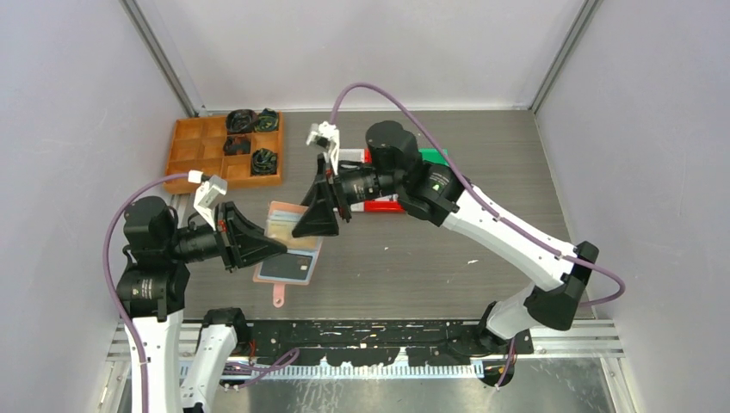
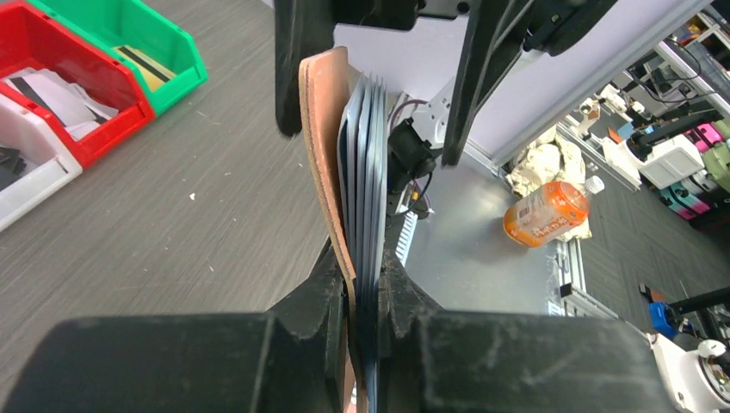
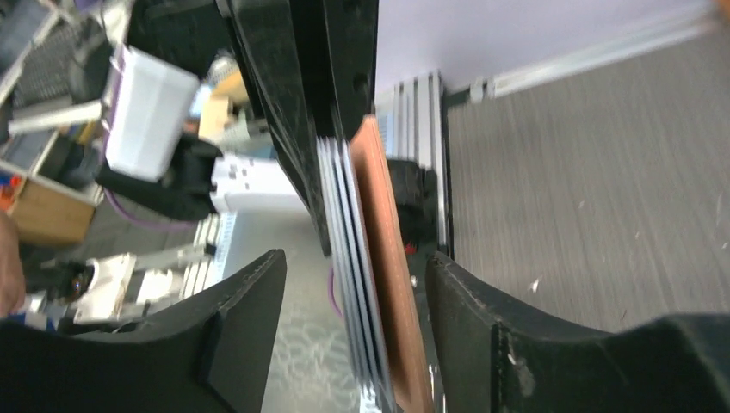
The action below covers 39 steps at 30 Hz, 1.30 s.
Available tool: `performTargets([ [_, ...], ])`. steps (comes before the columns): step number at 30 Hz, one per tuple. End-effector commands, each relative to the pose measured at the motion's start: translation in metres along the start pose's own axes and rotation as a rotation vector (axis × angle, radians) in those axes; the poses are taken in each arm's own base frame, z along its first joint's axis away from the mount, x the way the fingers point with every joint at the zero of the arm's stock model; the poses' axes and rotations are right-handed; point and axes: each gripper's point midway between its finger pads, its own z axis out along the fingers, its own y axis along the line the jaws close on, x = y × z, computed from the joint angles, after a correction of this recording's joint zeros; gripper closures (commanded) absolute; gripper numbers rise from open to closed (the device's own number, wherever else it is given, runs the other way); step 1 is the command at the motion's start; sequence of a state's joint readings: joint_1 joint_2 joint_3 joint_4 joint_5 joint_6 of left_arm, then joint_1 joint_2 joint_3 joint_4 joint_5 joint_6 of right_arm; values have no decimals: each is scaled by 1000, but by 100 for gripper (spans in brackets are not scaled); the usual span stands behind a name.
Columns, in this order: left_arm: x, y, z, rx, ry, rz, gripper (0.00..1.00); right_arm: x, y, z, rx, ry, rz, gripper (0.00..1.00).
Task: Take the credit cards out of the card holder
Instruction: Remove the credit card from the card holder.
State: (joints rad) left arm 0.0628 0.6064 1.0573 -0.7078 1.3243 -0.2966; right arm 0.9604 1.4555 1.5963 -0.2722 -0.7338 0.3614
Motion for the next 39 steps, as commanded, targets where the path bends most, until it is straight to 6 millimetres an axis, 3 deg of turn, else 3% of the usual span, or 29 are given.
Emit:
performTargets([
  [1, 1, -11, -2, 62, 24, 53, 100, 45, 1, -5, -55, 218, 2, 33],
  [6, 0, -10, -1, 65, 25, 51, 100, 42, 10, 3, -102, 235, -11, 34],
  [10, 1, -10, -1, 66, 26, 52, 100, 39, 10, 12, -127, 247, 5, 55],
  [14, 1, -9, -1, 66, 26, 52, 98, 36, 10, 15, -134, 236, 5, 81],
  [15, 1, -8, -1, 62, 26, 50, 91, 33, 9, 16, -132, 223, -1, 87],
  [18, 3, -5, -1, 52, 25, 45, 48, 28, 6, 15, -102, 164, -13, 99],
  [20, 1, 0, 0, 28, 13, 26, 31, 17, 5, 13, -80, 81, -20, 99],
  [22, -5, 4, 2, 4, -10, -19, 25, 3, 4, 8, -66, -40, -11, 99],
  [26, -20, 8, 5, -25, -84, -85, 26, -38, 13, -15, -44, -362, -11, 99],
  [29, -33, 11, 5, -66, -172, -93, 30, -53, 18, -28, -67, -518, 29, 99],
  [35, -48, 20, 2, -144, -291, -146, 40, -60, 19, -44, -100, -680, 109, 99],
  [39, -59, 18, 1, -144, -351, -162, 49, -56, 18, -44, -95, -718, 140, 99],
])
